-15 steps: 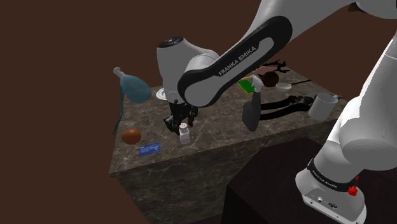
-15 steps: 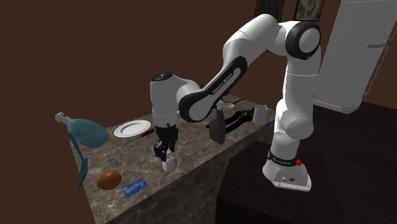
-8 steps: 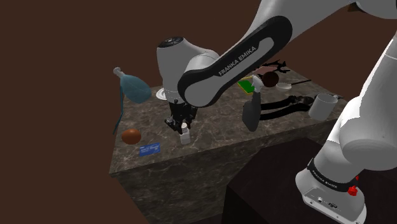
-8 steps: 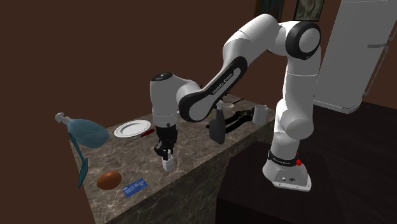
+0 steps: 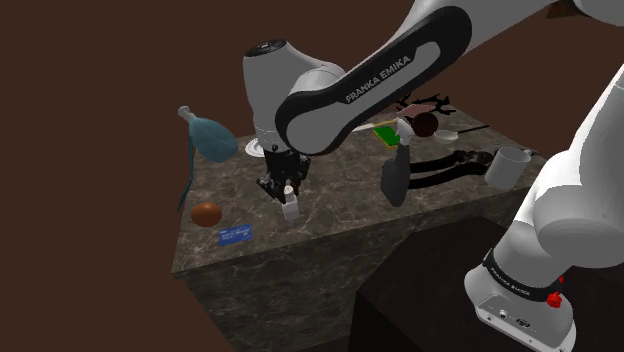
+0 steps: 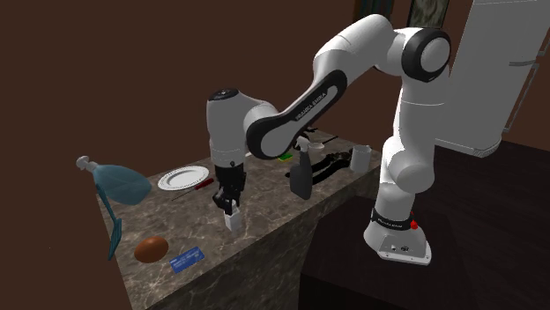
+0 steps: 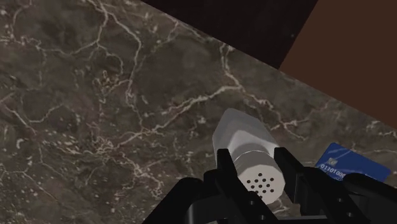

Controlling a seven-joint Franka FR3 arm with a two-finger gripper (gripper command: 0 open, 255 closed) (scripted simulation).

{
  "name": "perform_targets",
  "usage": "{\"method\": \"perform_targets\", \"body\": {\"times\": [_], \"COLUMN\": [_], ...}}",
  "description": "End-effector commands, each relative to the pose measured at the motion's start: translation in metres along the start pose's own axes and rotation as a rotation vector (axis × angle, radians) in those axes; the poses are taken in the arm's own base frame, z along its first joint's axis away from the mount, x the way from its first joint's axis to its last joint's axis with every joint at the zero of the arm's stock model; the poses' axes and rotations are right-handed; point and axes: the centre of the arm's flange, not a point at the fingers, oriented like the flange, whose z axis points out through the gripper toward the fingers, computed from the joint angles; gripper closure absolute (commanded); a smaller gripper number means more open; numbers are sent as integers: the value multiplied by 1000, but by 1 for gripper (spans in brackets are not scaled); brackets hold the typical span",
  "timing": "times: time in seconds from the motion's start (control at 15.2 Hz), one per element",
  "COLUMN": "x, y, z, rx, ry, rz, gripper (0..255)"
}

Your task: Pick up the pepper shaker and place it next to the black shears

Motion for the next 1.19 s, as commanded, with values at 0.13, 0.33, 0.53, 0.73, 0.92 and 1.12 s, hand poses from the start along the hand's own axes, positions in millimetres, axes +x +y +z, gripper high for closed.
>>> {"method": "perform_targets", "body": {"times": [0.13, 0.33, 0.53, 0.73, 0.92, 1.12], "x": [2, 3, 4, 5, 6, 7], "y": [1, 2, 3, 4, 4, 5], "z": [-21, -36, -52, -68, -84, -100], "rx": [0, 0, 0, 0, 0, 0], "ry": [0, 0, 0, 0, 0, 0], "rz": [0, 0, 0, 0, 0, 0], "gripper": [255, 255, 255, 255, 255, 255]}}
